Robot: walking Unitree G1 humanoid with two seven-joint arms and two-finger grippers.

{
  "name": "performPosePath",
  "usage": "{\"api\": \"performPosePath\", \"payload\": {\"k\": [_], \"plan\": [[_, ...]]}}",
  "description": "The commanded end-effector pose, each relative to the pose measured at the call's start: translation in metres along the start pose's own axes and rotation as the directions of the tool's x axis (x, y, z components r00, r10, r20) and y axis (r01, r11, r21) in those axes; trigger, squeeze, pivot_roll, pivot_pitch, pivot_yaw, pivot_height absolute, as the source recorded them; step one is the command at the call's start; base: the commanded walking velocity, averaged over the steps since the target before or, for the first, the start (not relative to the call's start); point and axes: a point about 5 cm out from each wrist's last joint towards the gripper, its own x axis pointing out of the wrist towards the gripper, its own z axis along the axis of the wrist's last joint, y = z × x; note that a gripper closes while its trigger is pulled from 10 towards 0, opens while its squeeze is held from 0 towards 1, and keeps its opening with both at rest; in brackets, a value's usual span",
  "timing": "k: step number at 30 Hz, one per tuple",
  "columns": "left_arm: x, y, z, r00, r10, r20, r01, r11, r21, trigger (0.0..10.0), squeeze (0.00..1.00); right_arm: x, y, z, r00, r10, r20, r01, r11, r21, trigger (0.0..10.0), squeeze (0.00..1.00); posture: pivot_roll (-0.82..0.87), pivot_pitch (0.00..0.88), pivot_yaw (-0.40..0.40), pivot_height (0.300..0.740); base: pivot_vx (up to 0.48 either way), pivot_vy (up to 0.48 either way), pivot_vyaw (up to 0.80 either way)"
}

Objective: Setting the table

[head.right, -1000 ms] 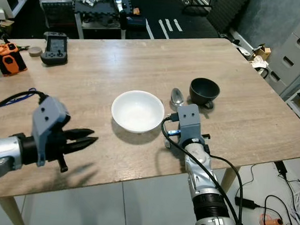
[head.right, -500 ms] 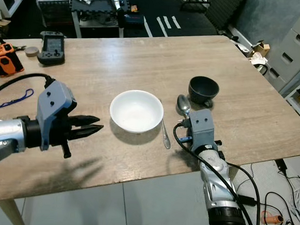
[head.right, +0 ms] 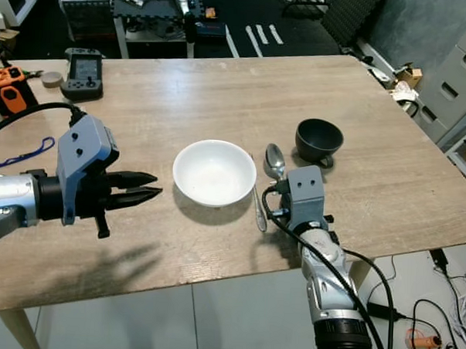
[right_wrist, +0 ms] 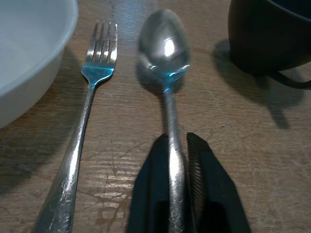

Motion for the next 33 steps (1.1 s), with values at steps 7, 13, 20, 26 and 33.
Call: {"api": "performPosePath", "payload": {"k": [7,13,20,26,33], "plan": [[0.001,-0.005,-0.001,1.0,-0.023,0.013,0.023,1.0,-0.009,10.0,0.0,-0.003,-0.015,0.003,0.996,-0.087,0.011,0.087,0.996,-0.03,10.0,1.0,0.01,0.076,0.08,0.74,0.0,0.0,0.0],[0.003,-0.005,-0.002,0.999,-0.024,0.021,0.024,1.0,-0.013,10.0,0.0,-0.007,-0.021,0.008,0.992,-0.121,0.034,0.122,0.992,-0.032,10.0,0.0,0.0,0.07,0.081,0.74,0.0,0.0,0.0],[0.005,-0.003,-0.004,0.998,0.039,0.044,-0.037,0.998,-0.041,10.0,0.0,-0.014,-0.022,0.029,0.98,-0.139,0.14,0.135,0.99,0.038,10.0,0.0,0.0,0.065,0.081,0.74,0.0,0.0,0.0],[0.009,0.015,-0.006,0.954,0.286,0.087,-0.276,0.955,-0.111,10.0,0.0,-0.024,-0.007,0.058,0.931,-0.179,0.317,0.11,0.968,0.223,10.0,0.0,-0.01,0.062,0.075,0.74,0.0,0.0,0.0],[0.008,0.018,-0.016,0.861,0.5,0.097,-0.481,0.861,-0.165,10.0,0.0,-0.034,0.039,0.068,0.906,-0.124,0.405,-0.007,0.952,0.307,10.0,0.0,0.0,0.06,0.069,0.74,0.0,0.0,0.0]]}}
